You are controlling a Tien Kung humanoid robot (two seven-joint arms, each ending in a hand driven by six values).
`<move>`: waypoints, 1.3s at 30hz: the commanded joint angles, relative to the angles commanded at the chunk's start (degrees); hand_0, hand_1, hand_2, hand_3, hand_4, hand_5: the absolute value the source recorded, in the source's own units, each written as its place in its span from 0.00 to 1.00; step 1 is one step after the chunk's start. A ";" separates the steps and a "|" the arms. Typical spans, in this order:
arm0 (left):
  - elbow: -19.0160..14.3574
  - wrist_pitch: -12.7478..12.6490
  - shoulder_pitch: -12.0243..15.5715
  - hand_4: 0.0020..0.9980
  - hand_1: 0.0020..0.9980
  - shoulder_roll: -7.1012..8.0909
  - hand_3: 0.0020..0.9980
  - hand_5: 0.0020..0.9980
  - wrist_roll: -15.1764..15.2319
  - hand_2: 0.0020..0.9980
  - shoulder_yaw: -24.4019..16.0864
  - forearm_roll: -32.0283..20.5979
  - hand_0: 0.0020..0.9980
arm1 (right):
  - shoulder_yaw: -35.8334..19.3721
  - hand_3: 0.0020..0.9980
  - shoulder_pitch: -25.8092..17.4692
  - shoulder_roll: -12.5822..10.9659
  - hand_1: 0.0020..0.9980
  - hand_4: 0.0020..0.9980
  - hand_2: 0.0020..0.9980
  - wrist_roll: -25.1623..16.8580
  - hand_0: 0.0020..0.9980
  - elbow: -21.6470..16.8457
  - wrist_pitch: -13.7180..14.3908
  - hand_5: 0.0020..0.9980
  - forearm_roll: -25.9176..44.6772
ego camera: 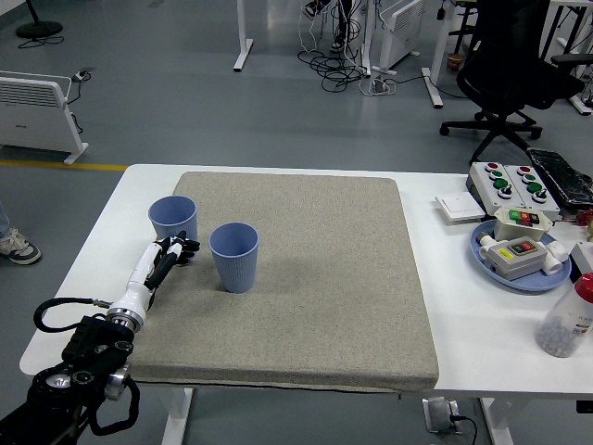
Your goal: Push cup pick cup insert cup
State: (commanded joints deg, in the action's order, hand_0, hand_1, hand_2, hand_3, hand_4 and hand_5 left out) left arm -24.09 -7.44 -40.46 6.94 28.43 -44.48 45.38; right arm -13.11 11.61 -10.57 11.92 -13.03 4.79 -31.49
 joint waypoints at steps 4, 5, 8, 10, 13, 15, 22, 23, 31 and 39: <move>0.86 0.30 -0.41 0.56 0.69 -0.26 0.57 1.00 0.12 0.65 0.49 -0.65 0.67 | -0.31 0.59 -0.02 0.06 0.67 0.16 0.70 0.14 0.73 -0.01 -0.07 0.38 -0.49; 1.22 0.40 -0.56 0.56 0.69 -0.37 0.57 1.00 0.16 0.65 0.71 -0.85 0.67 | -0.45 0.59 -0.05 0.09 0.67 0.16 0.70 0.21 0.73 -0.02 -0.10 0.38 -0.73; 2.04 0.44 -0.98 0.56 0.69 -0.49 0.57 1.00 0.35 0.65 1.35 -1.56 0.67 | -0.63 0.59 -0.09 0.17 0.67 0.16 0.70 0.29 0.73 -0.05 -0.19 0.38 -1.07; 2.37 0.35 -1.25 0.56 0.69 -0.48 0.57 1.00 0.55 0.65 1.72 -2.07 0.67 | -0.63 0.59 -0.13 0.21 0.67 0.16 0.70 0.28 0.73 -0.07 -0.24 0.38 -1.14; 2.55 0.24 -1.47 0.56 0.69 -0.42 0.57 1.00 0.73 0.65 1.96 -2.28 0.67 | -0.63 0.59 -0.18 0.27 0.67 0.16 0.70 0.27 0.73 -0.08 -0.27 0.38 -1.14; 2.73 0.23 -1.61 0.56 0.69 -0.34 0.57 1.00 0.80 0.65 2.21 -2.30 0.67 | -0.66 0.59 -0.24 0.30 0.67 0.16 0.70 0.27 0.73 -0.09 -0.29 0.38 -1.18; 2.63 0.23 -1.71 0.56 0.69 0.28 0.57 1.00 0.78 0.65 1.98 -1.91 0.67 | -0.66 0.59 -0.34 0.38 0.67 0.16 0.70 0.27 0.73 -0.11 -0.34 0.38 -1.32; 2.18 0.21 -1.46 0.56 0.69 0.48 0.57 1.00 0.72 0.65 1.68 -1.54 0.67 | -0.59 0.59 -0.34 0.38 0.67 0.16 0.70 0.24 0.73 -0.10 -0.32 0.38 -1.20; -3.63 -0.16 1.66 0.56 0.69 2.26 0.57 1.00 0.48 0.65 -1.53 2.90 0.66 | -0.16 0.59 -0.08 0.34 0.67 0.16 0.70 0.03 0.73 -0.05 -0.17 0.38 -0.45; -13.24 -1.06 6.56 0.56 0.68 4.96 0.57 1.00 0.01 0.64 -8.23 9.22 0.65 | 0.51 0.59 0.25 0.21 0.67 0.16 0.70 -0.30 0.73 -0.01 0.05 0.39 0.55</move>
State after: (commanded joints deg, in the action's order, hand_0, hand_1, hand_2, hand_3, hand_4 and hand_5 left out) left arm -37.33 -8.50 -33.91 11.89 28.44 -52.71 54.60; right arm -12.60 11.87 -10.37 11.62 -13.04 4.84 -30.94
